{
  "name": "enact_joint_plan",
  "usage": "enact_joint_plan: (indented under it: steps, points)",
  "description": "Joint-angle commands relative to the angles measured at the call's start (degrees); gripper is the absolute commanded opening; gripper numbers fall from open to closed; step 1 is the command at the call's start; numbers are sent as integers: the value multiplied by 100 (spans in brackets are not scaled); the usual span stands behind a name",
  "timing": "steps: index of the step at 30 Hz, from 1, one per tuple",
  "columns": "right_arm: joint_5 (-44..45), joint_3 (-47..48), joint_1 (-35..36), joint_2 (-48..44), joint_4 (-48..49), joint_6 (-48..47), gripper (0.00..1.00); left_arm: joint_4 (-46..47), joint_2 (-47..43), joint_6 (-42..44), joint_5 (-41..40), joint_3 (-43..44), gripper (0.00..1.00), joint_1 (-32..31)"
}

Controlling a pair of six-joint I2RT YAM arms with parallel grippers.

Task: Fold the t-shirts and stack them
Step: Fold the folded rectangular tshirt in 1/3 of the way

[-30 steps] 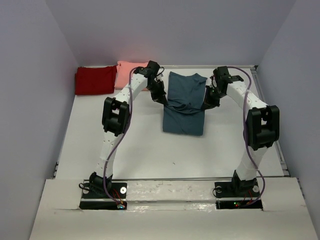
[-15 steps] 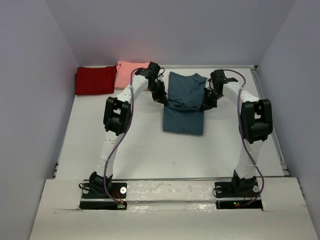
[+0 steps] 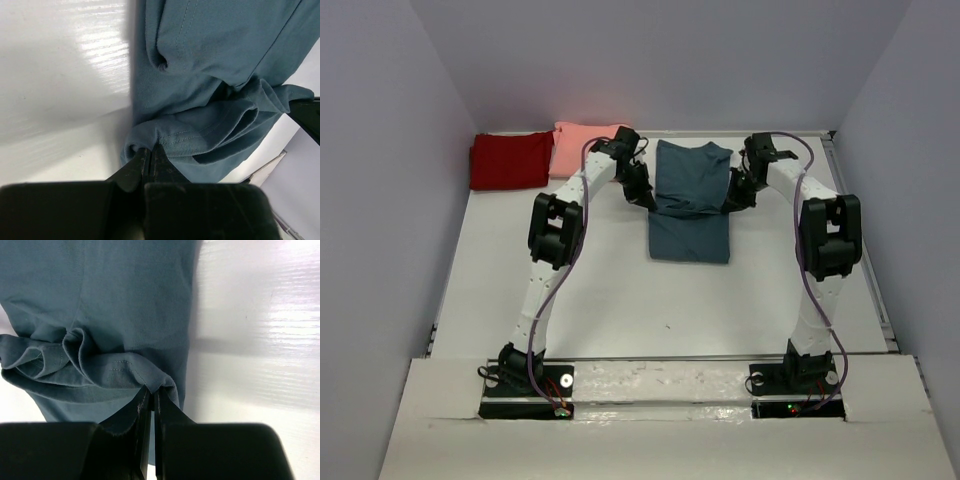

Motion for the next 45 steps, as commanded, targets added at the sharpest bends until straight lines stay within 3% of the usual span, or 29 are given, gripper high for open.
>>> enact_joint_plan:
  steps: [1, 2, 3, 6, 7, 9, 10, 15, 24, 29, 31, 32, 33, 34, 35, 39, 40, 44, 45]
  points:
    - [175, 306, -98, 27, 262, 60, 7, 108, -71, 15, -32, 131, 0, 76]
    - [219, 306, -98, 18, 262, 77, 14, 126, -79, 15, -41, 131, 0, 76]
    - [298, 306, -98, 9, 271, 86, 30, 135, -88, 15, -67, 131, 4, 103]
    - [360, 271, -98, -52, 297, 95, 50, 187, -158, 24, -146, 122, 27, 112]
    - [351, 245, -98, -78, 323, 95, 51, 231, -246, 32, -181, 122, 42, 120]
    - [316, 192, -98, -175, 393, 95, 57, 319, -369, 33, -373, 70, 61, 129]
    - [299, 175, -98, -210, 411, 78, 57, 415, -509, 24, -427, 43, 65, 147]
    - [246, 9, -98, -561, 630, 77, 58, 828, -957, -117, -699, -150, 74, 226]
    - [0, -571, -98, -1589, 1298, 121, 59, 943, -1616, 67, -928, -229, 75, 296]
    - [-333, -1054, -98, -1941, 1387, 183, 58, 1311, -2127, 217, -569, -1052, 75, 314]
    - [-562, -1248, -98, -1959, 1431, 244, 52, 1827, -2354, 165, -25, -1502, 74, 314]
    - [-650, -1319, -98, -1942, 1440, 253, 45, 2005, -2408, 103, 168, -1739, 74, 314]
    - [-790, -1407, -98, -1872, 1466, 271, 16, 2163, -2452, -19, 318, -2141, 74, 314]
    - [-861, -1416, -98, -1811, 1475, 314, 0, 2426, -2487, -64, 607, -2302, 74, 305]
    - [-923, -1416, -98, -1749, 1475, 332, 0, 2507, -2479, -90, 723, -2434, 73, 305]
    - [-1169, -1337, -98, -1547, 1624, 446, 0, 2841, -2409, -82, 1215, -2734, 48, 235]
    - [-1309, -1294, -98, -1416, 1650, 464, 0, 2877, -2383, -99, 1373, -2743, 34, 226]
    - [-1556, -1135, -98, -1160, 1756, 570, 0, 3079, -2233, -222, 1541, -2805, 0, 182]
    - [-1591, -1126, -98, -1133, 1773, 587, 0, 3088, -2215, -222, 1550, -2796, 0, 173]
